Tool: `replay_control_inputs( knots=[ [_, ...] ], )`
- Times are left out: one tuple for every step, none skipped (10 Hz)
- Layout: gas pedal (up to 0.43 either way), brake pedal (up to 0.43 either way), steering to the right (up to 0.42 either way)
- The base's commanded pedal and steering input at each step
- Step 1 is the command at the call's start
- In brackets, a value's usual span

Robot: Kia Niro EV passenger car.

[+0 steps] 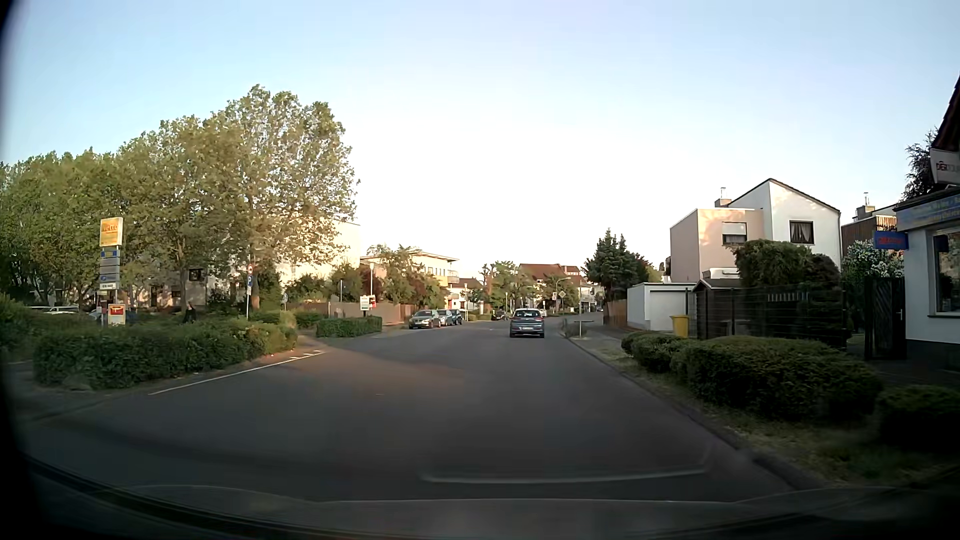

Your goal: Follow the waypoints while adhering to traffic rules and regulations

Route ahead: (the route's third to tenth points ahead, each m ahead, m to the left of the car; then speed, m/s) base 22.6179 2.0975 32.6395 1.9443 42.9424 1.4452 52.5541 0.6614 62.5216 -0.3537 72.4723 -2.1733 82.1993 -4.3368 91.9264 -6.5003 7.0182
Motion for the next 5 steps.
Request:
replay_control_inputs(
  knots=[
    [0.039, 0.03, 0.005],
    [0.039, 0.03, 0.005],
    [0.039, 0.03, 0.005],
    [0.039, 0.03, 0.005],
    [0.039, 0.03, 0.005]
  ],
)
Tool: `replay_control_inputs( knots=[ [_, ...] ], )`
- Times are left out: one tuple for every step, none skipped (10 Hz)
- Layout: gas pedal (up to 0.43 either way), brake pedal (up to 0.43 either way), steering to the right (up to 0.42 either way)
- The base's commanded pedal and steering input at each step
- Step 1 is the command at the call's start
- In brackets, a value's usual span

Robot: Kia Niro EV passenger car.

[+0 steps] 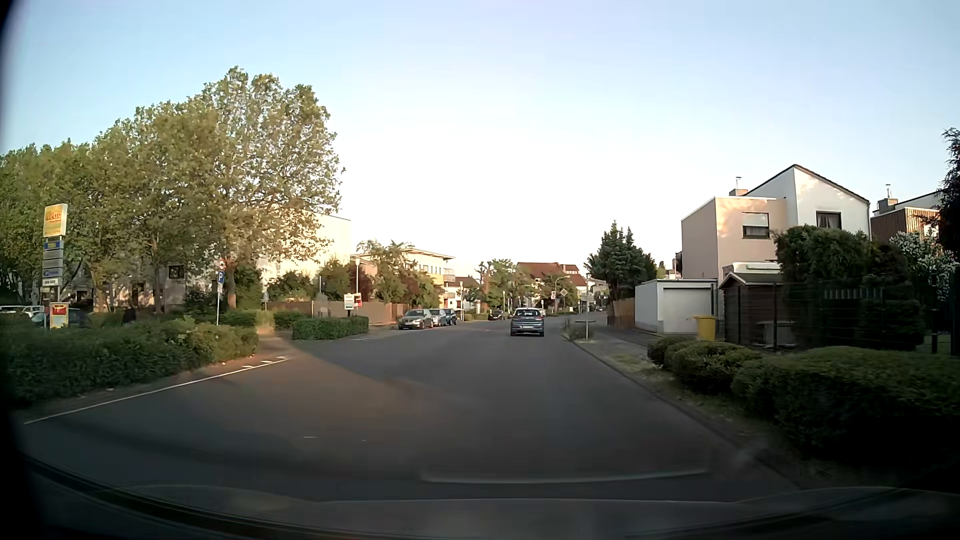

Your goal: Follow the waypoints while adhering to traffic rules and regulations

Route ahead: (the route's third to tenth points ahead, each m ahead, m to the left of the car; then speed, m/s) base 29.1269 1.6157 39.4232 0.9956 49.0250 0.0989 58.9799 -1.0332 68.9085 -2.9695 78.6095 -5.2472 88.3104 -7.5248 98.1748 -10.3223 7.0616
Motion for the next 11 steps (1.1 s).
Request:
replay_control_inputs(
  knots=[
    [0.039, 0.03, 0.005],
    [0.039, 0.03, 0.005],
    [0.039, 0.03, 0.005],
    [0.039, 0.03, 0.005],
    [0.039, 0.03, 0.005],
    [0.039, 0.03, 0.005],
    [0.039, 0.03, 0.005],
    [0.039, 0.03, 0.005],
    [0.039, 0.03, 0.005],
    [0.039, 0.03, 0.005],
    [0.039, 0.03, 0.005]
  ],
)
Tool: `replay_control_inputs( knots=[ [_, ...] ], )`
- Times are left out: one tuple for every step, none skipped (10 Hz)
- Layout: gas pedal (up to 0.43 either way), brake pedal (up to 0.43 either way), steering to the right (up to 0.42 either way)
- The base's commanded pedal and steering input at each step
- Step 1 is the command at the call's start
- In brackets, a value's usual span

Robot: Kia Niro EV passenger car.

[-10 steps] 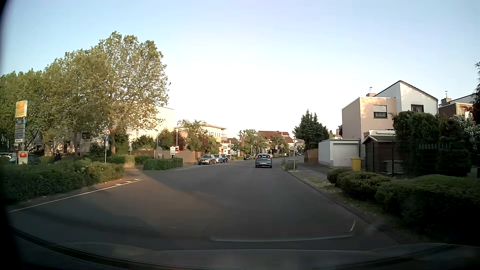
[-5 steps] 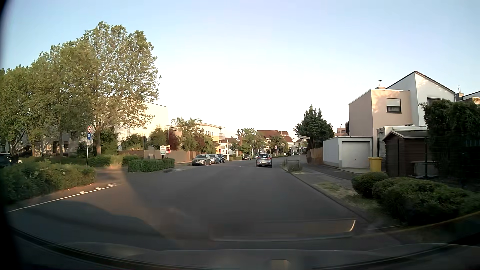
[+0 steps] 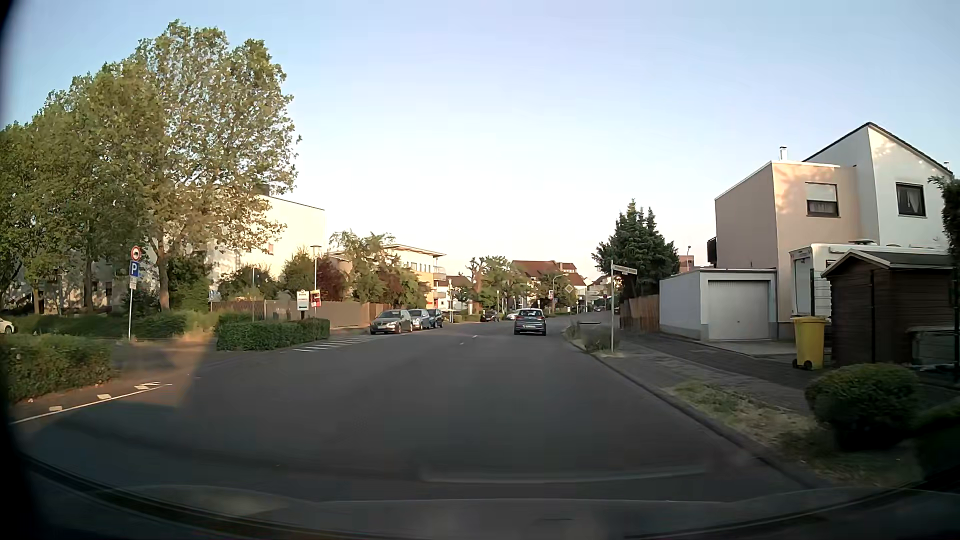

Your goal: Follow the waypoints while adhering to traffic rules and regulations

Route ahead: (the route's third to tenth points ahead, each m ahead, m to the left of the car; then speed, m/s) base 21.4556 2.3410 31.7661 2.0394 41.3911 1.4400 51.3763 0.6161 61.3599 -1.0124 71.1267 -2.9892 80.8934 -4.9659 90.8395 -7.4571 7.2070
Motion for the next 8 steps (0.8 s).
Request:
replay_control_inputs(
  knots=[
    [0.039, 0.03, 0.005],
    [0.039, 0.03, 0.005],
    [0.039, 0.03, 0.005],
    [0.039, 0.03, 0.005],
    [0.039, 0.03, 0.005],
    [0.039, 0.03, 0.005],
    [0.039, 0.03, 0.005],
    [0.039, 0.03, 0.005]
  ],
)
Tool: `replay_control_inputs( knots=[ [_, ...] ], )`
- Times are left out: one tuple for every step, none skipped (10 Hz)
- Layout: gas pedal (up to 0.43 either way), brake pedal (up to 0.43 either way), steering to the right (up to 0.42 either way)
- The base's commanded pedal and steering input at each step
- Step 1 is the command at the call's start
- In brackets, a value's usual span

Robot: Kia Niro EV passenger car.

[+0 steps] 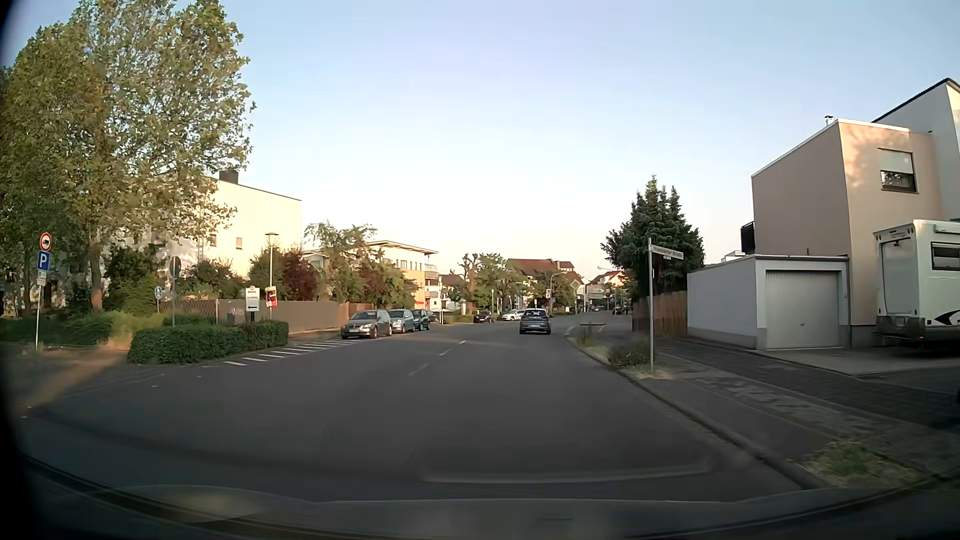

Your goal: Follow the waypoints while adhering to traffic rules and regulations

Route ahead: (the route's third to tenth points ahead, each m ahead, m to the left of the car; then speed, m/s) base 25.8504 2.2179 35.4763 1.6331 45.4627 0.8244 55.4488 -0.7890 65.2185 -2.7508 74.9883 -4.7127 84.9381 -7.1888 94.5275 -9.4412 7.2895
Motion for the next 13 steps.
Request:
replay_control_inputs(
  knots=[
    [0.039, 0.03, 0.005],
    [0.039, 0.03, 0.005],
    [0.039, 0.03, 0.005],
    [0.039, 0.03, 0.005],
    [0.039, 0.03, 0.005],
    [0.039, 0.03, 0.005],
    [0.039, 0.03, 0.005],
    [0.039, 0.03, 0.005],
    [0.039, 0.03, 0.005],
    [0.039, 0.03, 0.005],
    [0.039, 0.03, 0.005],
    [0.039, 0.03, 0.005],
    [0.039, 0.03, 0.005]
  ],
)
